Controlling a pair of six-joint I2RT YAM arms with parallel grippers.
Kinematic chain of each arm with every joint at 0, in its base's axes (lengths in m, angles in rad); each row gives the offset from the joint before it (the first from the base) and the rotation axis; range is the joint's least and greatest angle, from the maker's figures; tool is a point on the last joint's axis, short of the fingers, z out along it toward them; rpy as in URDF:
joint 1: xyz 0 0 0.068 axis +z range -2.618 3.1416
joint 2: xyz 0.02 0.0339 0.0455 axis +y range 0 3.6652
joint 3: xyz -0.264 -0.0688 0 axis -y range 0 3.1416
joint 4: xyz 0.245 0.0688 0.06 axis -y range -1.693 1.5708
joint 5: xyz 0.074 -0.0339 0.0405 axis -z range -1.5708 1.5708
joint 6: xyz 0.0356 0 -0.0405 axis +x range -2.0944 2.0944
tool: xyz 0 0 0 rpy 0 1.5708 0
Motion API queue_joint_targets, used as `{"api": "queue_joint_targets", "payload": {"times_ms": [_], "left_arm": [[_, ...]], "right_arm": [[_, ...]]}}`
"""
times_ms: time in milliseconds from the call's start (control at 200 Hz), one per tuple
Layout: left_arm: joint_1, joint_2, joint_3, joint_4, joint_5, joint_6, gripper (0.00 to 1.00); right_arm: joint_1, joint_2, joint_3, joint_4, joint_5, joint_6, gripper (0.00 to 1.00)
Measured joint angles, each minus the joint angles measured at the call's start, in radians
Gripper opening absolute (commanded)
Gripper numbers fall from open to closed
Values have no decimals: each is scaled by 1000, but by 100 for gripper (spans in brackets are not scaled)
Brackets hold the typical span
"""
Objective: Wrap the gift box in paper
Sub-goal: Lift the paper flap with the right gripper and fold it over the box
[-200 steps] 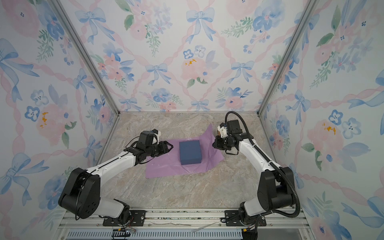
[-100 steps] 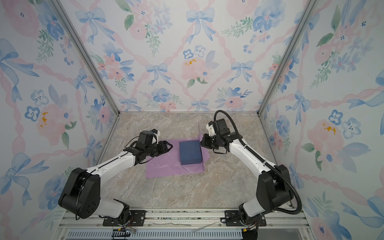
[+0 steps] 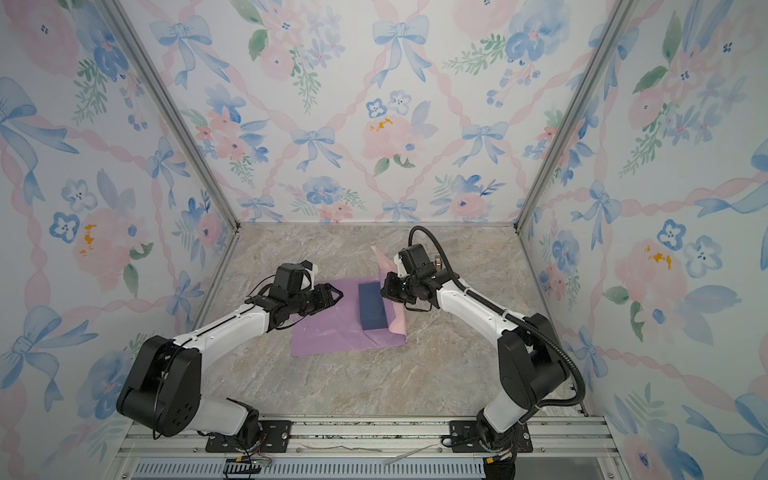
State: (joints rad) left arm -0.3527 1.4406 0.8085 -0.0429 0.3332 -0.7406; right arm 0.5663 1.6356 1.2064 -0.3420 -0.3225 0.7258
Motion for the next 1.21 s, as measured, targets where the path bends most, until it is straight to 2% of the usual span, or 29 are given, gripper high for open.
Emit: {"api": "queue_joint_targets", "payload": {"times_ms": [355,440,565,845,1015,1205], "left_arm": [[14,-10,-14,34,26,-2,62],[15,-11,-14,46,31,-4,62],[16,-11,-15,63,39,-8,63],[15,5,-14,133,72,-47,64],[-2,52,0,153,72,-54,63],[-34,123,35,182,72,-58,59]], "right_arm": [[43,134,7,77,-16,30,4],[48,151,7,94,-26,37,12],[52,165,7,123,-48,47,32],[52,165,-9,193,-87,73,51],[52,165,-16,214,-100,68,51],[52,165,-23,215,-97,61,36]]}}
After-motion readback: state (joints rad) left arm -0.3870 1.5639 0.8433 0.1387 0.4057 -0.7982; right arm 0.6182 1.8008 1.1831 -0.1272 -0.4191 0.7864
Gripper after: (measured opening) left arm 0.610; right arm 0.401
